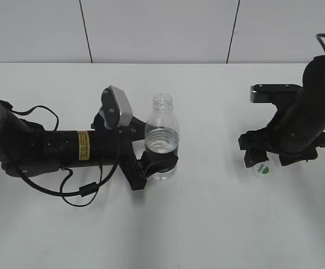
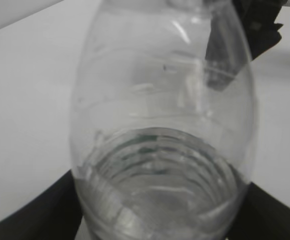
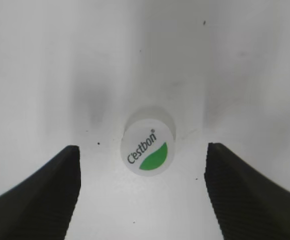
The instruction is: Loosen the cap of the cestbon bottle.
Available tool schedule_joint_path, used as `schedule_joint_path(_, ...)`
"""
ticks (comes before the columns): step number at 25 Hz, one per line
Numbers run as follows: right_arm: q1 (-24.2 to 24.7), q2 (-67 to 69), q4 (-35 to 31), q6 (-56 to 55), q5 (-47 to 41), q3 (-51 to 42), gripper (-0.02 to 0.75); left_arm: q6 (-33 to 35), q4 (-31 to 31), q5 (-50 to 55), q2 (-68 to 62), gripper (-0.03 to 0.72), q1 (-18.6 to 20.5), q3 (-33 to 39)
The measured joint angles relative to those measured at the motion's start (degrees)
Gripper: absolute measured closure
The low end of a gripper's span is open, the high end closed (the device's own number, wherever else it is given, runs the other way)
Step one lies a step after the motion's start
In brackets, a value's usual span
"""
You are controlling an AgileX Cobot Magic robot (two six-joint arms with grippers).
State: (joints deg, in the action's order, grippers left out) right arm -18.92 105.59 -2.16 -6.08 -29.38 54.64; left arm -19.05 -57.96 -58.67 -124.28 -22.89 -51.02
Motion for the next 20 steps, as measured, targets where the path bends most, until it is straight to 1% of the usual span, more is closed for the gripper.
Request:
schedule_joint_path(2, 0.00, -1.39, 0.00, 0.00, -0.14, 0.00, 0.145, 0.00, -1.93, -0.12, 0.00, 0.194, 1.14, 0.00)
schedule_joint_path(5, 0.00, -3.41, 0.00, 0.02, -0.50, 0.00, 0.145, -0.06, -7.67, -0.12, 0.00, 0.191, 3.60, 0.00)
schedule_joint_path(9, 0.00, -5.57, -0.01, 0.02, -0.70, 0.00, 0.145, -3.80, -17.05, -0.07, 0.00, 0.191, 7.24, 0.00)
schedule_joint_path(12, 0.00, -6.68, -0.01, 0.02, -0.71, 0.00, 0.145, -7.74, -21.87, -0.07, 0.12, 0.195, 9.57, 0.00)
schedule_joint_path(14, 0.00, -7.49, 0.04, 0.02, -0.71, 0.00, 0.145, -9.58, -23.90, 0.21, 1.05, 0.196, 11.00, 0.00)
schedule_joint_path(18, 0.00, -9.10, 1.68, 0.07, -0.71, 0.00, 0.146, -12.22, -24.50, 1.80, 4.32, 0.196, 12.89, 0.00)
schedule_joint_path(20, 0.00, -9.99, 2.78, 0.07, -0.65, 0.00, 0.146, -13.82, -24.50, 5.77, 6.15, 0.196, 13.08, 0.00)
